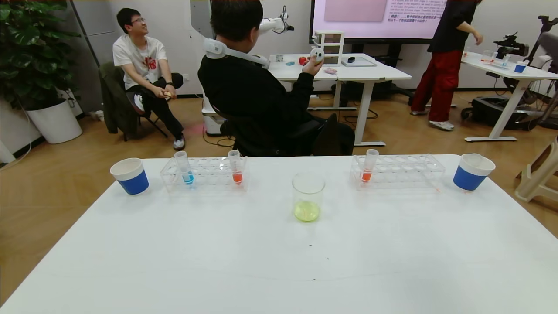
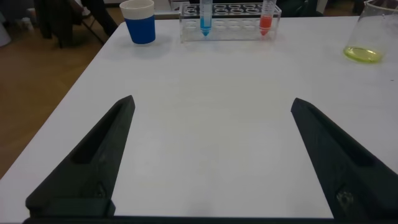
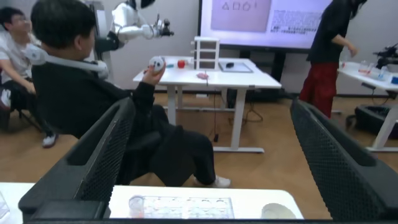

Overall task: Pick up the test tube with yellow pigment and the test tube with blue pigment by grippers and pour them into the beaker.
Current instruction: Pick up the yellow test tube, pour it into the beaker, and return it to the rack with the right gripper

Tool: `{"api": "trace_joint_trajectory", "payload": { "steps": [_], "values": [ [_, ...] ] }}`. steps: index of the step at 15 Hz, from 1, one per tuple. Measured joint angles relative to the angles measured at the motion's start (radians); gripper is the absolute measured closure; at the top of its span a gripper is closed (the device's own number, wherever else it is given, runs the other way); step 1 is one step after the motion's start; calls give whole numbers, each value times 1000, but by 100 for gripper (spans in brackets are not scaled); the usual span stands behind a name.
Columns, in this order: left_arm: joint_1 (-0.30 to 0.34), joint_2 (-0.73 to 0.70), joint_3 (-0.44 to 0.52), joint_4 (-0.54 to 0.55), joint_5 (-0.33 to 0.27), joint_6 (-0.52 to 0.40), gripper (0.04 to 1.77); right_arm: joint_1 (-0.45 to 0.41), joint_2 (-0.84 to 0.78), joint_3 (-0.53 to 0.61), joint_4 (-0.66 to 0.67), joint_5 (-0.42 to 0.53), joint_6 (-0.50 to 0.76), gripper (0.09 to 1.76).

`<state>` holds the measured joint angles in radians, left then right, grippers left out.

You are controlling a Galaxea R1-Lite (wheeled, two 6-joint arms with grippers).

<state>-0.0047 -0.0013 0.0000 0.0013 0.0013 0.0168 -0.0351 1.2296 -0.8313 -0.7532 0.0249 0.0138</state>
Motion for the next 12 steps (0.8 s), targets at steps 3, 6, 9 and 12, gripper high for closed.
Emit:
{"api": "trace_joint_trajectory", "payload": {
  "steps": [3, 6, 9, 12],
  "values": [
    [0, 0, 0, 0, 0, 0, 6, 7, -232, 83, 72, 13, -27, 11],
    [0, 0, 0, 0, 0, 0, 6, 13, -459, 203, 114, 44, -62, 11],
    [0, 0, 0, 0, 0, 0, 6, 16, -673, 302, 242, 69, -96, 11],
    [0, 0, 0, 0, 0, 0, 6, 20, -873, 343, 423, 89, -110, 11]
  ]
}}
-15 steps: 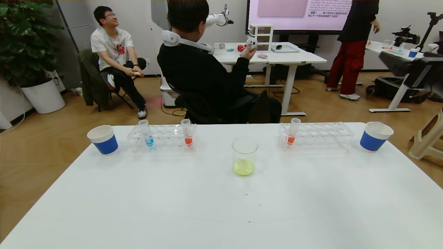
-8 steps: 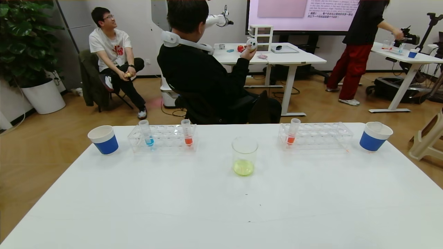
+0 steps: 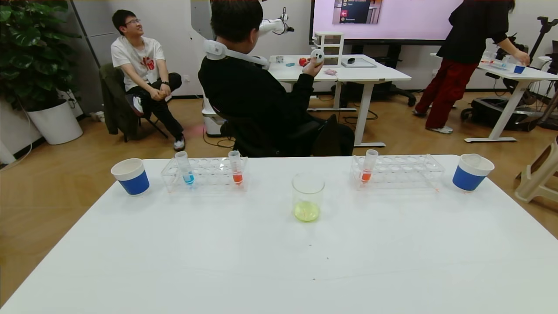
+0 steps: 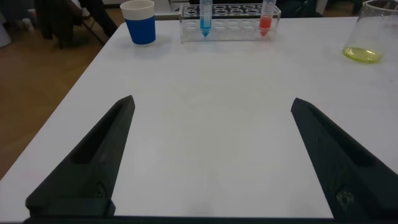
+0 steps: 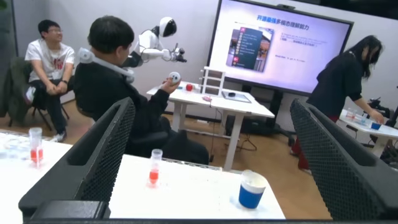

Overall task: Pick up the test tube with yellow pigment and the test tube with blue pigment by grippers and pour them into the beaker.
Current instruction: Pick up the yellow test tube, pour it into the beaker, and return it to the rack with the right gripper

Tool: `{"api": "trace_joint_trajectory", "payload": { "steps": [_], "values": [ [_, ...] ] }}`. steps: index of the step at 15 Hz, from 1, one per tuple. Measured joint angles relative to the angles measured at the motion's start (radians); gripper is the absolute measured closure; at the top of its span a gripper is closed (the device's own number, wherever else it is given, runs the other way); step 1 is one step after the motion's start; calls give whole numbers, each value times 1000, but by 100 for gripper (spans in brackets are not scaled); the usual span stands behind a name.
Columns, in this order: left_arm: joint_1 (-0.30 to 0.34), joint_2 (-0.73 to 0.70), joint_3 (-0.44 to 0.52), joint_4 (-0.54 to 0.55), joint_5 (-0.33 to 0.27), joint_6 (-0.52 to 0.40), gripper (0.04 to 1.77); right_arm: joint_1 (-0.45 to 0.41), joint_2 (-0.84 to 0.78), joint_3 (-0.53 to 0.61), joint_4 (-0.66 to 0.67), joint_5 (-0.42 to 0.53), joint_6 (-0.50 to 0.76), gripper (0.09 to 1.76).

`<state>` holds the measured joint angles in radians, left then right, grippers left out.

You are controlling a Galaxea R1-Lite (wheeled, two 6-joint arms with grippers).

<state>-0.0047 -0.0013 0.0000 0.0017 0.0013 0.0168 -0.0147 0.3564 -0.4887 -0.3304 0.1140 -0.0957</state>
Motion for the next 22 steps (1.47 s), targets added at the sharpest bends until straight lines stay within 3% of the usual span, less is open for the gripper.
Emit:
{"api": "trace_joint_trajectory", "payload": {
  "steps": [4, 6, 11, 13, 15, 22],
  "values": [
    [0, 0, 0, 0, 0, 0, 6, 20, -241, 69, 187, 8, -22, 11],
    [0, 0, 0, 0, 0, 0, 6, 24, -309, 150, 196, 9, -21, 11],
    [0, 0, 0, 0, 0, 0, 6, 25, -355, 387, 252, -2, -23, 11],
    [0, 0, 0, 0, 0, 0, 6, 25, -357, 454, 267, -61, -24, 11],
    [0, 0, 0, 0, 0, 0, 6, 25, -357, 478, 342, -78, -24, 11],
    [0, 0, 0, 0, 0, -3, 6, 25, -357, 487, 334, -89, 30, 11]
  ]
}}
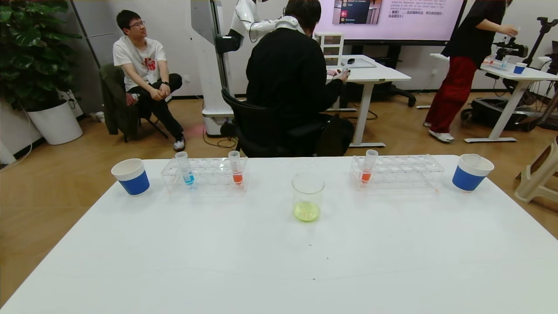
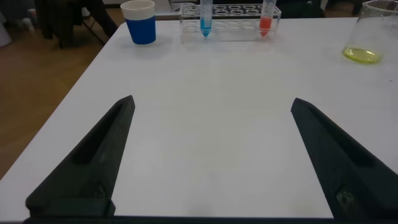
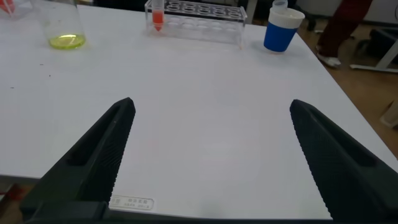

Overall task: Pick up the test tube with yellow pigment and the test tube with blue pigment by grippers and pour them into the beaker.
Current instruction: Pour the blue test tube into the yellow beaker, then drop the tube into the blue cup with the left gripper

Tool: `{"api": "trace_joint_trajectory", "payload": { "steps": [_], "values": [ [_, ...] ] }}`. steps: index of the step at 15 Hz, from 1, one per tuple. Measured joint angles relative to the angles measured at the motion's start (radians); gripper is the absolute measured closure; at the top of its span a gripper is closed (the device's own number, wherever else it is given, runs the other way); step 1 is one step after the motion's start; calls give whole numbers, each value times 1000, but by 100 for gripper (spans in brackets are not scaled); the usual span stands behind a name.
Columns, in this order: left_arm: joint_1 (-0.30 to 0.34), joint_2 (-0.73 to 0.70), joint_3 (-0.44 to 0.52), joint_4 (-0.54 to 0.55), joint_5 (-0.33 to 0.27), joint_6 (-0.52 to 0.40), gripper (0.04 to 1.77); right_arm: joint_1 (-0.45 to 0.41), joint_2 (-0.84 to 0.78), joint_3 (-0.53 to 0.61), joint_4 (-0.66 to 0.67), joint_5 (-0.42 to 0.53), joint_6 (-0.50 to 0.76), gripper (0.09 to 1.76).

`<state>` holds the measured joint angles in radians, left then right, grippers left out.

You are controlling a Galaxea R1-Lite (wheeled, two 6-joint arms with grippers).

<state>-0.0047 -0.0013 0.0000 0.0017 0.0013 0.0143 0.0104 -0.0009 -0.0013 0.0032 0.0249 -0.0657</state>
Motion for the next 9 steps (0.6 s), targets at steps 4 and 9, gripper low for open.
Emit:
{"api": "trace_joint_trajectory", "payload": {
  "steps": [4, 9],
  "values": [
    [0, 0, 0, 0, 0, 0, 6, 0, 0, 1, 0, -1, 0, 11],
    [0, 0, 0, -1, 0, -7, 6, 0, 0, 0, 0, -1, 1, 11]
  ]
}}
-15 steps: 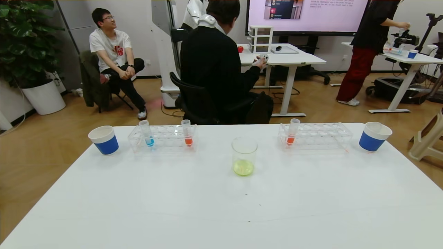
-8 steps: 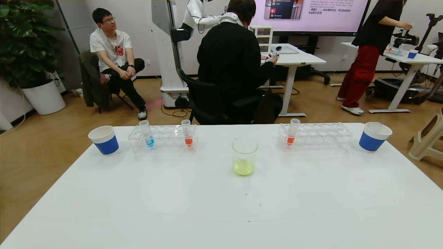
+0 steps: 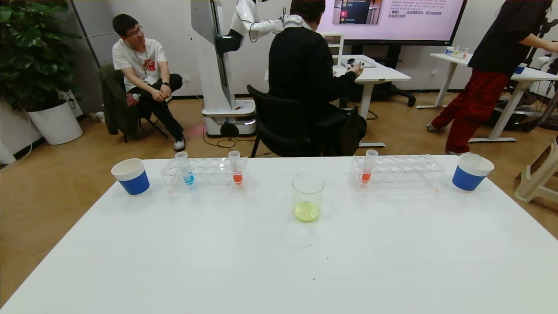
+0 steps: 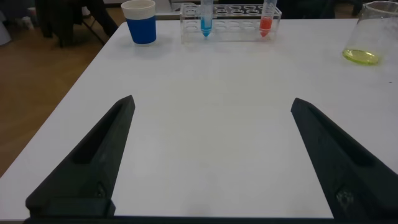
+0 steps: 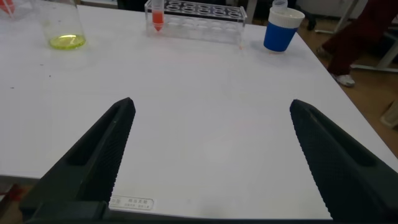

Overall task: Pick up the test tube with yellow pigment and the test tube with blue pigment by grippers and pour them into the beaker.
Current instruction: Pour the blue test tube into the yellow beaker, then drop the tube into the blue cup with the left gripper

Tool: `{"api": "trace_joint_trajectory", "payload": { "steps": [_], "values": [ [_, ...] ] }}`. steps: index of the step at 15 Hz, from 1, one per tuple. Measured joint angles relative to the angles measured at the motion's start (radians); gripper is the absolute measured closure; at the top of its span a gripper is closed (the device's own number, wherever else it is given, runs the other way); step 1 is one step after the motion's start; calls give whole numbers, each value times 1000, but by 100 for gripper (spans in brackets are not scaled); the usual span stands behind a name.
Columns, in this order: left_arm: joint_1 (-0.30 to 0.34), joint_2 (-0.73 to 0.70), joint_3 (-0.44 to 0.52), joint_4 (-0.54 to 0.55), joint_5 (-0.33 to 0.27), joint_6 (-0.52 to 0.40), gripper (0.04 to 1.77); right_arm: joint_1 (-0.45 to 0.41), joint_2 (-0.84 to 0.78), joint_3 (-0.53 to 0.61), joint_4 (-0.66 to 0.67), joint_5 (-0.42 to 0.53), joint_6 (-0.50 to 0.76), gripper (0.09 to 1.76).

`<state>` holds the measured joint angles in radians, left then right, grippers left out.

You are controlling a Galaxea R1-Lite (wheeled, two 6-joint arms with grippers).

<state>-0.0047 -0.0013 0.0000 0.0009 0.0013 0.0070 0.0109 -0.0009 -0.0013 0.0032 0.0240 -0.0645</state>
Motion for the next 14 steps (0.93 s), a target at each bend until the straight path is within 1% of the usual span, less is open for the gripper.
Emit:
{"api": "trace_joint_trajectory", "payload": {
  "steps": [3, 5, 8, 9, 11, 14],
  "values": [
    [0, 1, -10, 10, -4, 2, 6, 0, 0, 0, 0, 0, 0, 11],
    [0, 23, -73, 14, -23, 11, 6, 0, 0, 0, 0, 0, 0, 11],
    [-8, 169, -202, -24, -38, 21, 6, 0, 0, 0, 0, 0, 0, 11],
    [-11, 243, -244, -60, -39, 23, 6, 0, 0, 0, 0, 0, 0, 11],
    [-15, 403, -309, -169, -41, 26, 6, 0, 0, 0, 0, 0, 0, 11],
    [-14, 692, -377, -405, -42, 29, 6, 0, 0, 0, 0, 0, 0, 11]
  ]
}}
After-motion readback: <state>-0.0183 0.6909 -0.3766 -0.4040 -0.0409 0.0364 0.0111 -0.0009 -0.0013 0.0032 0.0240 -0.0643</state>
